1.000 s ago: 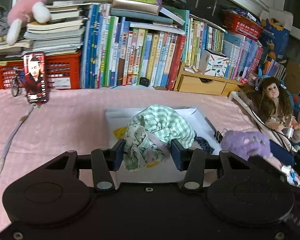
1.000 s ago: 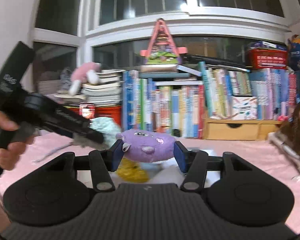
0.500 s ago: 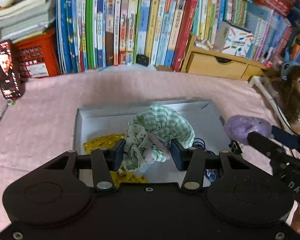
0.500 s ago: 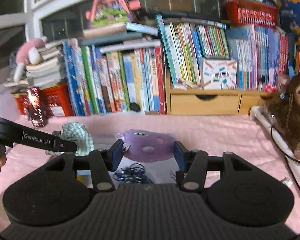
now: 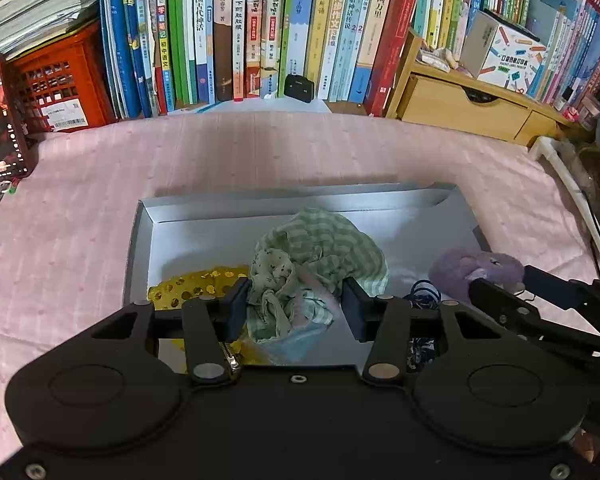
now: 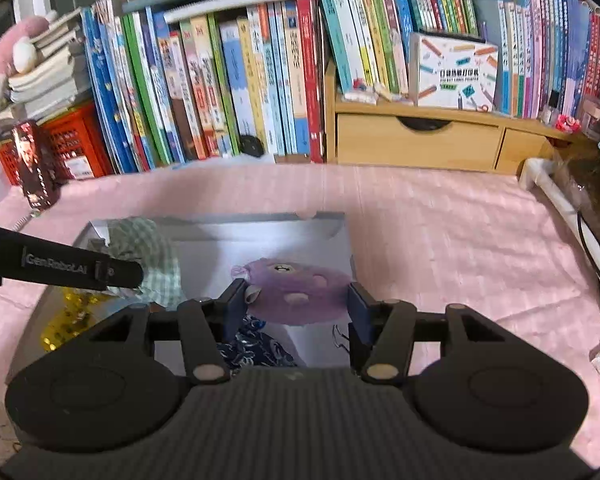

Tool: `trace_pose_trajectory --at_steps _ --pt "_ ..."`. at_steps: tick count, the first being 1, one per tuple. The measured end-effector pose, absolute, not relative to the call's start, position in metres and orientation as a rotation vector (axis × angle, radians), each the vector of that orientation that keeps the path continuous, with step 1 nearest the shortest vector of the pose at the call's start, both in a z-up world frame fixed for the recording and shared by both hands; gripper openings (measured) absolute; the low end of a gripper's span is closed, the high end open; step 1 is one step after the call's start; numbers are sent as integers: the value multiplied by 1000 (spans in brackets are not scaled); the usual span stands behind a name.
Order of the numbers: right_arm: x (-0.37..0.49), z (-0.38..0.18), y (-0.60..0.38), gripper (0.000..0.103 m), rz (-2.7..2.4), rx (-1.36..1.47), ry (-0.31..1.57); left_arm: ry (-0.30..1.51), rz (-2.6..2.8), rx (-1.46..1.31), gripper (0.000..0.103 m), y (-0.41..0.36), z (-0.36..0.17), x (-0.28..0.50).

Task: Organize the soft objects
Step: 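Carry the cloth over the tray with the left tool while the right tool carries the plush there, then open the left tool to drop the cloth while the right tool releases the plush into the tray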

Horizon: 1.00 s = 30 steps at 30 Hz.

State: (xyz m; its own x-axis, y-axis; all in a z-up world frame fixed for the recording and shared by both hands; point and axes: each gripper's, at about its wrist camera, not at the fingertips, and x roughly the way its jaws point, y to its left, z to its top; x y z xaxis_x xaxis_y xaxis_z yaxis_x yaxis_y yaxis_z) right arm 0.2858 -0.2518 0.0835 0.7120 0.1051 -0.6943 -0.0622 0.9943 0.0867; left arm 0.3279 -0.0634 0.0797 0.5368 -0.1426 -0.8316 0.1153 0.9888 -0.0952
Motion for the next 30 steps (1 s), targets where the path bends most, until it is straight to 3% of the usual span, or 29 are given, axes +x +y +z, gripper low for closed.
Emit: trace_pose_trajectory --at_steps 7,13,14,30 --pt "292 79 -251 59 97 58 826 1008 -167 -42 51 -65 75 328" --pt "291 80 -256 66 119 104 831 993 -179 -41 59 -64 83 321" --pt "290 81 -256 71 120 105 827 988 -180 -41 60 -63 85 320" --pt "241 124 -264 76 156 121 692 826 -263 -2 71 -58 127 242"
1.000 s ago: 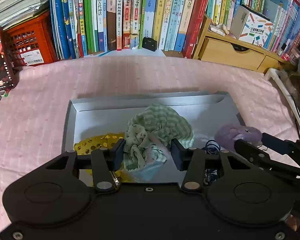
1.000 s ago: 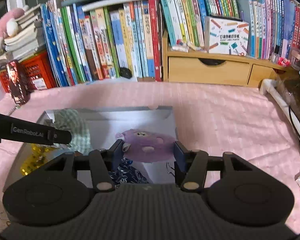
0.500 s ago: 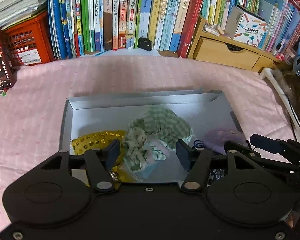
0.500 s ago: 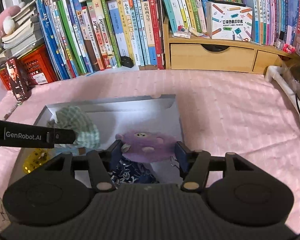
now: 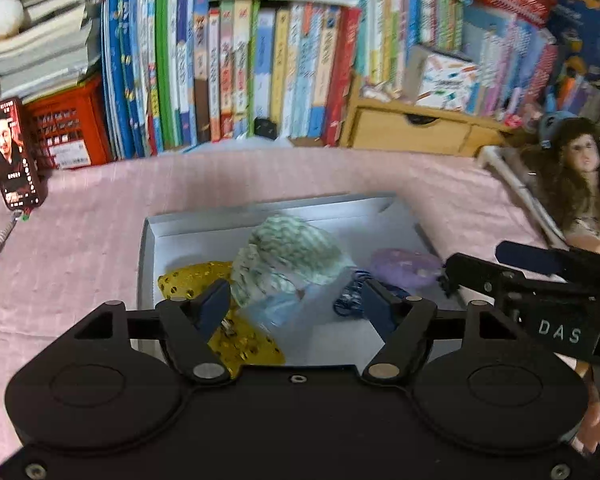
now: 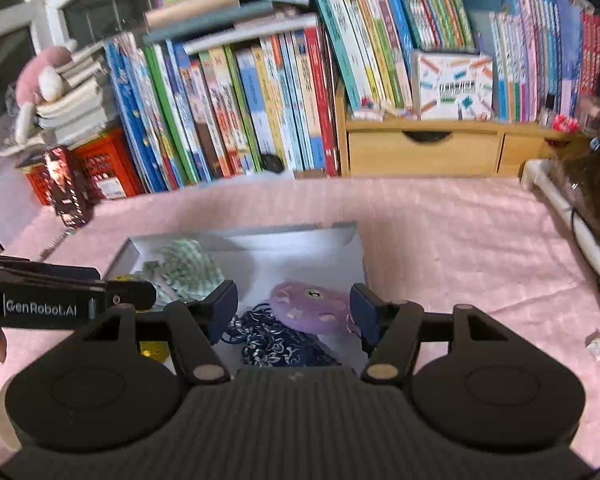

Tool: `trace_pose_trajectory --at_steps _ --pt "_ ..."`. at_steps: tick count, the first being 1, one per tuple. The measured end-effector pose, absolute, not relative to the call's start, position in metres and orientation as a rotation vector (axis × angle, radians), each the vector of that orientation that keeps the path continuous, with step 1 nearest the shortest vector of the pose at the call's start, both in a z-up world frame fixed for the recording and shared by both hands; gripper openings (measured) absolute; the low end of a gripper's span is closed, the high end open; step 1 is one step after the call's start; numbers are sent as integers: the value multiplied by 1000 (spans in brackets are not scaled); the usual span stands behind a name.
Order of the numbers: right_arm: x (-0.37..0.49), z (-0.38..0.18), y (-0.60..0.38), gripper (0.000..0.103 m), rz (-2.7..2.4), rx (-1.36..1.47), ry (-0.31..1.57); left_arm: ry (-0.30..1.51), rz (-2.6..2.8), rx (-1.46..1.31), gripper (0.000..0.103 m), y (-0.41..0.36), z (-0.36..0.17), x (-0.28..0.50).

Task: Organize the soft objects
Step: 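Open the left tool to drop the cloth while the right tool releases the plush into the tray, then move the left tool to the white cotton ball while the right tool approaches the green plush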

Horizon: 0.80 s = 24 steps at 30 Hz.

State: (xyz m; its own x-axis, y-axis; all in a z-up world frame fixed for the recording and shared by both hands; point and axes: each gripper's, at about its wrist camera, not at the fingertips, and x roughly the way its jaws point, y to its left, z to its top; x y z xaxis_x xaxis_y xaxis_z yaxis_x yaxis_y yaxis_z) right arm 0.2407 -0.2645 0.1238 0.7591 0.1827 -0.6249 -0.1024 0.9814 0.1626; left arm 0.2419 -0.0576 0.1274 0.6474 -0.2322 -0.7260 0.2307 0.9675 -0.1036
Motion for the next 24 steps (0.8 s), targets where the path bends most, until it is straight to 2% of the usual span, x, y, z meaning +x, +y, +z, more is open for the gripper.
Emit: trace_pose_trajectory --at_steps 11,18,24 --pt "154 150 -274 82 178 83 498 639 -360 -14 76 -53 146 144" --pt "102 143 -284 86 194 77 416 565 -380 18 80 -55 133 91" --pt "76 131 -294 87 213 116 398 572 -397 -1 80 -60 110 63"
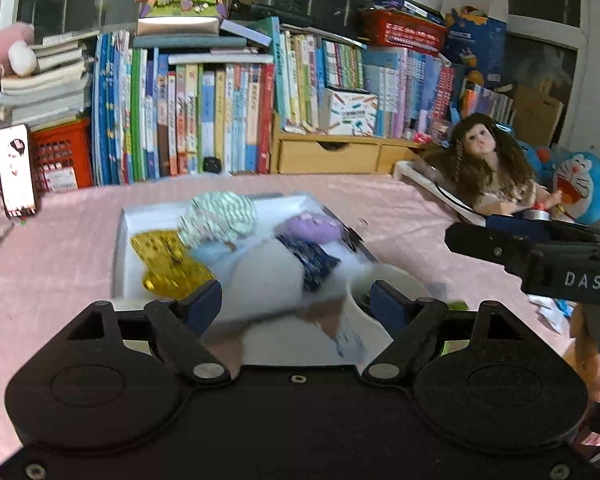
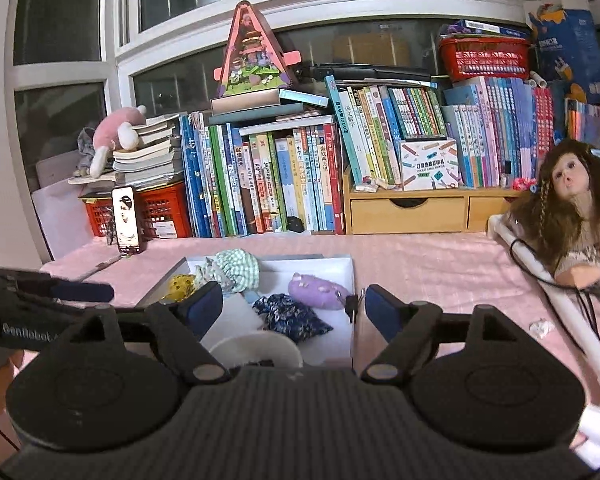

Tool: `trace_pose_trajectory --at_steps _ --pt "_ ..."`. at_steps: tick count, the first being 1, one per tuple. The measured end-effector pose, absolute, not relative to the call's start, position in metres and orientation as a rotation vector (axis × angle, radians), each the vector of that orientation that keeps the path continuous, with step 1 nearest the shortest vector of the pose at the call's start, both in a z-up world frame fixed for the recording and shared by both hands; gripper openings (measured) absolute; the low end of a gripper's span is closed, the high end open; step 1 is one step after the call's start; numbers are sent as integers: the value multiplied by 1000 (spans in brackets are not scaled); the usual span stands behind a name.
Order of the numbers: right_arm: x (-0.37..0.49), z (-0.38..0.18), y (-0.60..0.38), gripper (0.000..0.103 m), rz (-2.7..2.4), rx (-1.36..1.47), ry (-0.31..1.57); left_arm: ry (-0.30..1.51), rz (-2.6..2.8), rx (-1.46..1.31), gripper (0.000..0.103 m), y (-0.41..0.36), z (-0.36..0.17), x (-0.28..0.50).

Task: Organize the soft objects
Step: 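Move the left tool to the white cotton ball while the right tool approaches the green plush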

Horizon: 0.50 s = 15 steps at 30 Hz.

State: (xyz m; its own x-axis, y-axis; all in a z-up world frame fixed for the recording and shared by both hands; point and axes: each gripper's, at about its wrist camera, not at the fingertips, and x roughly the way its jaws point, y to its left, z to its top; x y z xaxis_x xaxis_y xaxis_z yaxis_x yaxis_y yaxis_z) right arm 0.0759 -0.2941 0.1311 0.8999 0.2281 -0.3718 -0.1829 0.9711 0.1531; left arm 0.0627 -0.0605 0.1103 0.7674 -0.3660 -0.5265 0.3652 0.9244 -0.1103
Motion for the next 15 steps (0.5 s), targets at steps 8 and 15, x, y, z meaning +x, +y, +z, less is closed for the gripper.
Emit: trace_pose_trajectory --at_steps 8,15 --pt "51 105 -298 87 204 127 407 580 -386 28 82 -72 79 31" --pt "43 79 -302 88 208 168 452 565 -352 6 82 -76 52 20"
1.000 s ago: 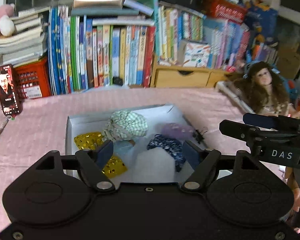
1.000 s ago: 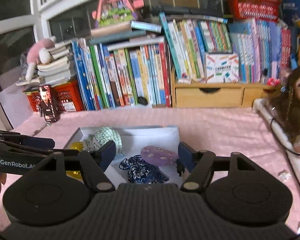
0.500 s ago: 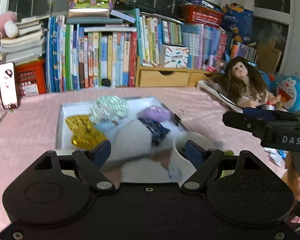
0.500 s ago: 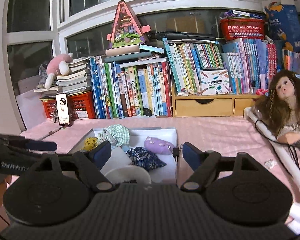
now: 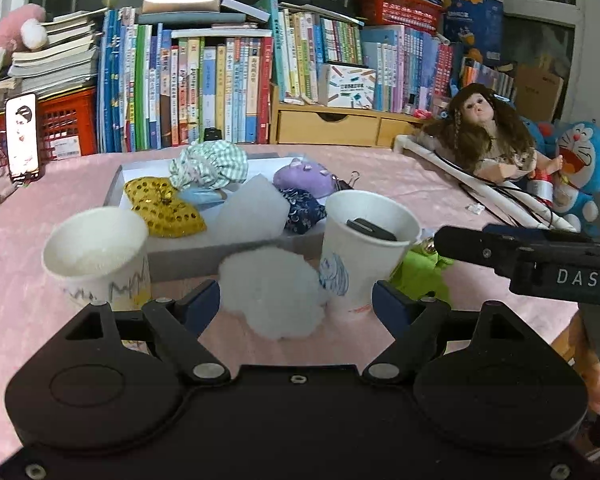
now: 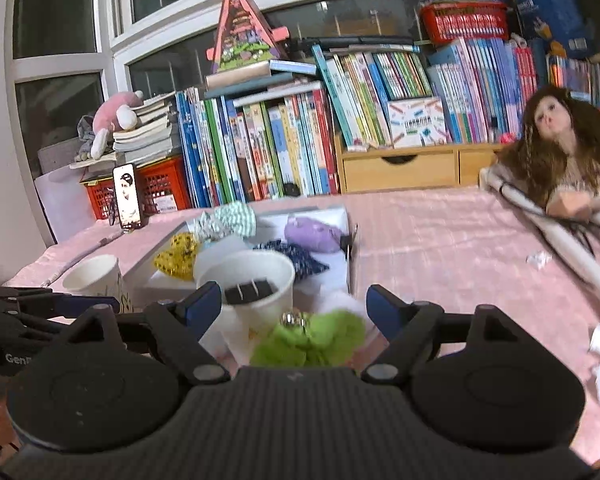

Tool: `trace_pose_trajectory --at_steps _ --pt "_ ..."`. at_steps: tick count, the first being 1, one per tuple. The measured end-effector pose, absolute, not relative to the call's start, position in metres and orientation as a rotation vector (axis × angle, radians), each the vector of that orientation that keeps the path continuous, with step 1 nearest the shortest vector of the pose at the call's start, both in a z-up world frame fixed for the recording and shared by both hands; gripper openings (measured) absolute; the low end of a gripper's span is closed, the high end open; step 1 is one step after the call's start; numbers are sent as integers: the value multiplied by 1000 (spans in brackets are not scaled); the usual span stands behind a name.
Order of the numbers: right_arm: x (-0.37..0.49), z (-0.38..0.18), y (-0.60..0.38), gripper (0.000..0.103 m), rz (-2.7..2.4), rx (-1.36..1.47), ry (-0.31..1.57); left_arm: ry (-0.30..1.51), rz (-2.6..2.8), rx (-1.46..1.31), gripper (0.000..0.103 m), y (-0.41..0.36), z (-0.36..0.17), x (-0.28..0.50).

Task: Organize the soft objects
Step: 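Move the left tool to the white cotton ball while the right tool approaches the green plush, then grasp the cotton ball with the left tool while the right tool grasps the green plush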

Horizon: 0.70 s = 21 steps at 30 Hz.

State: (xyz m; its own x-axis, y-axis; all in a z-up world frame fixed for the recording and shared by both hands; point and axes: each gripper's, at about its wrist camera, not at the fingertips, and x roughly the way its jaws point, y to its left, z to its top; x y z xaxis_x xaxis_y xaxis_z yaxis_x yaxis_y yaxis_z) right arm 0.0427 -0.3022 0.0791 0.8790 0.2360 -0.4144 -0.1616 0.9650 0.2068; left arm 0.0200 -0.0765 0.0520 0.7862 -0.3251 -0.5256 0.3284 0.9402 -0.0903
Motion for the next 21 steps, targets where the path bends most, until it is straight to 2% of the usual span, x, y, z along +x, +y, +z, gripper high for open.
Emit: trace_pose_trajectory --at_steps 9,18,21 --pt "45 56 -306 88 207 225 517 511 -302 24 83 -89 22 23" --pt "53 46 -297 87 222 225 537 493 -266 50 77 -93 6 37" --pt "54 44 -295 80 221 216 539 501 -273 13 72 -89 3 43"
